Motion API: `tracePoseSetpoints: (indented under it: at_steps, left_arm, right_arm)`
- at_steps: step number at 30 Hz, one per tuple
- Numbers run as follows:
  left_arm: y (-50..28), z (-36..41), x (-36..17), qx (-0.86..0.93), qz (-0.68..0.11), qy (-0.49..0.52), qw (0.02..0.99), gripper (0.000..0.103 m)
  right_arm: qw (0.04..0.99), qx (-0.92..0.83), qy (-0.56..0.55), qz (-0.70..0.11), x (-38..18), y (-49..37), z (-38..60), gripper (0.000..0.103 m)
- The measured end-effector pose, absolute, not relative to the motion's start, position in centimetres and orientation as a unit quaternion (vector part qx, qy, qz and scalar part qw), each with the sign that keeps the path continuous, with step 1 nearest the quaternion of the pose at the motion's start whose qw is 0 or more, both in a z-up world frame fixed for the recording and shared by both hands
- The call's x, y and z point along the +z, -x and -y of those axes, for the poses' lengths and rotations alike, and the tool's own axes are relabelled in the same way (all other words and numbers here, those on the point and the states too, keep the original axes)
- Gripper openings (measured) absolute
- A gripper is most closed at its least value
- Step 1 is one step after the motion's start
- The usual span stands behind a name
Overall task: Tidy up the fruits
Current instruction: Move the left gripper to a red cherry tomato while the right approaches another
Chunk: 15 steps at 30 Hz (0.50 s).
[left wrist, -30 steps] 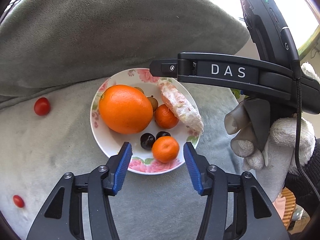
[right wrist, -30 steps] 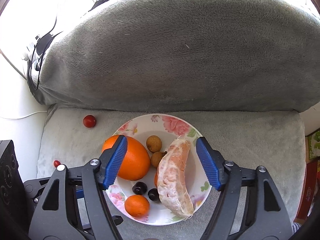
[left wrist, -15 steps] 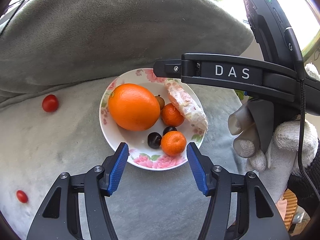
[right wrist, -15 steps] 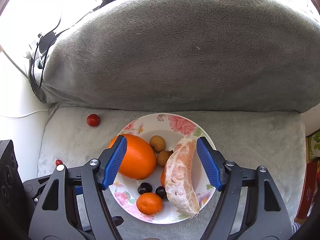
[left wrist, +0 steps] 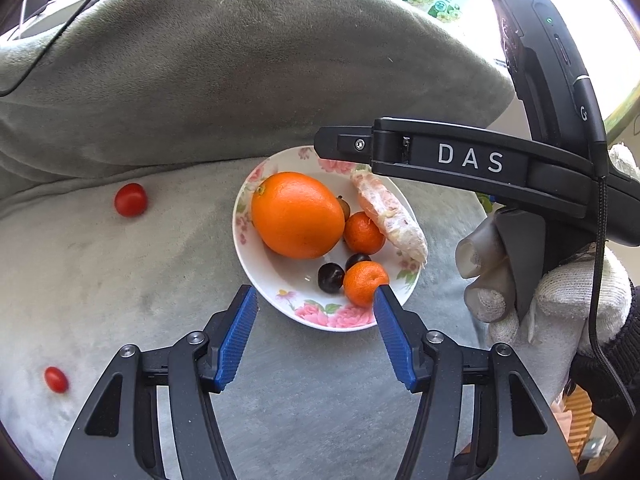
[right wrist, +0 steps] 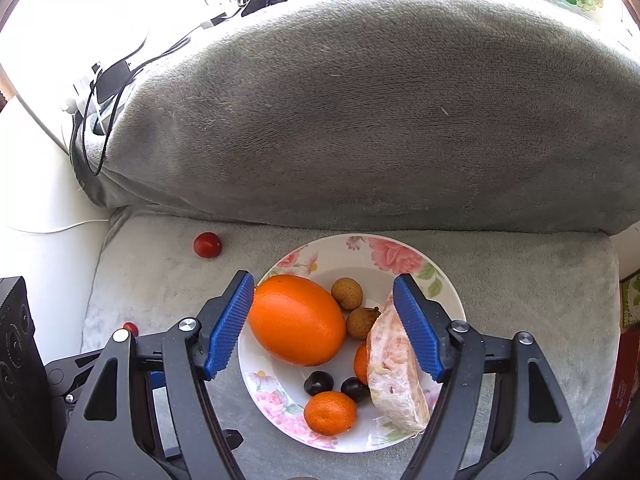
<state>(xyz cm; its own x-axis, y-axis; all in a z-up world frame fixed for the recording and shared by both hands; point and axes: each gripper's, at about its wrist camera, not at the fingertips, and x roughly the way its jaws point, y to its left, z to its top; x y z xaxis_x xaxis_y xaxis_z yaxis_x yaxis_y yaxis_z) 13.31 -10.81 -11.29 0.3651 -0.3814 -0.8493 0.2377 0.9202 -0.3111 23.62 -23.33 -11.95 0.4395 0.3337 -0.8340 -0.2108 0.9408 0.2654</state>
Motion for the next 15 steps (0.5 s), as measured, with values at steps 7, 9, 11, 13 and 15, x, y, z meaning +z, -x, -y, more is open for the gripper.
tracePoseSetpoints:
  at_steps: [7,9,11,13,15]
  left_arm:
    - [-12.5,9.2,-10.8,-0.174,-0.525,0.075,0.830,0.060]
    - [-12.2,8.6,-10.7,-0.168,-0.523,0.078,0.832,0.060]
    - [-12.1,7.9,-10.6,-0.160,-0.522,0.081,0.834,0.060]
    - [-11.9,7.2,-10.6,-0.154,-0.521,0.084,0.835,0.060]
    - [-11.6,6.5,-10.7,-0.145,-0.520,0.087,0.837,0.060]
  right_arm:
    - [0.849,0.168,-0.059,-0.497,-11.6,-23.5,22.0,0.075]
    - [0.848,0.173,-0.060,-0.497,-11.6,-23.4,21.5,0.075]
    - [0.849,0.176,-0.056,-0.495,-11.6,-23.4,20.9,0.075]
    - [0.850,0.180,-0.050,-0.493,-11.4,-23.3,20.4,0.075]
    - [0.849,0.186,-0.046,-0.492,-11.3,-23.3,19.7,0.075]
